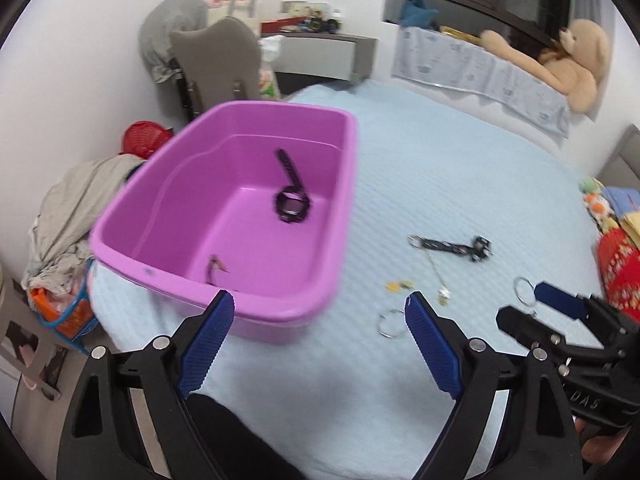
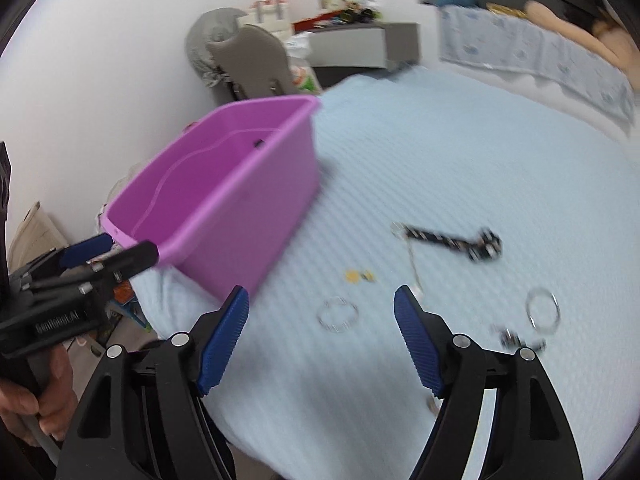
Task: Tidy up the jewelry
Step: 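Move both open tools back over the jewelry on the bed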
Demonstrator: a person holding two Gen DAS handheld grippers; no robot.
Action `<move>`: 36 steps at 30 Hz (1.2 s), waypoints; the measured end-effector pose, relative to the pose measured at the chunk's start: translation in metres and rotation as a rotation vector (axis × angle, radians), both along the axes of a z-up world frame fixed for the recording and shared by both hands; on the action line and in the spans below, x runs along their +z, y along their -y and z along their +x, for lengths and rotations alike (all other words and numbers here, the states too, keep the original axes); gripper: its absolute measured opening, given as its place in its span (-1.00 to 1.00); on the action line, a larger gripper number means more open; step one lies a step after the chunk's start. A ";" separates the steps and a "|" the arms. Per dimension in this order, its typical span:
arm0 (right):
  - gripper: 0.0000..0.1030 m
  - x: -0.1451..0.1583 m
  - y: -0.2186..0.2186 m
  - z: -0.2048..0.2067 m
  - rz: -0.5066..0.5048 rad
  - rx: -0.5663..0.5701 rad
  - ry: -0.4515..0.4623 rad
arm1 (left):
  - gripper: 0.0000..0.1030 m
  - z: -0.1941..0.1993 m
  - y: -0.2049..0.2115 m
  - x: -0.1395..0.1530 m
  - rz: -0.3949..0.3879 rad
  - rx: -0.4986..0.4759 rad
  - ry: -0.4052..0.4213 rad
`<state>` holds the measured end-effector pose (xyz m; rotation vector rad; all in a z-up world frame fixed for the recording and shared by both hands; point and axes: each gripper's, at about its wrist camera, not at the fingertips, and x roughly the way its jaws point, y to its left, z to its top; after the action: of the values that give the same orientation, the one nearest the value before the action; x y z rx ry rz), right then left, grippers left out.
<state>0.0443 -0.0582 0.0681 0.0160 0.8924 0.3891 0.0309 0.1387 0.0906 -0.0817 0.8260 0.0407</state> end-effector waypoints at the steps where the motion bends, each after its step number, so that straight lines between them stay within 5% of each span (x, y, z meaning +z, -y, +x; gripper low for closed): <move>1: 0.39 -0.006 0.011 -0.007 -0.004 -0.022 -0.008 | 0.69 -0.001 0.009 -0.003 0.003 -0.019 -0.001; 16: 0.40 -0.060 0.158 -0.089 -0.045 -0.341 -0.036 | 0.70 -0.014 0.110 -0.061 0.006 -0.216 -0.040; 36: 0.39 -0.131 0.212 -0.095 -0.116 -0.391 -0.090 | 0.70 -0.013 0.199 -0.143 0.031 -0.319 -0.103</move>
<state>-0.0505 -0.2698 -0.0627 0.1004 0.9746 -0.0286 0.0179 -0.0601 -0.0524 0.0822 0.9324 -0.2448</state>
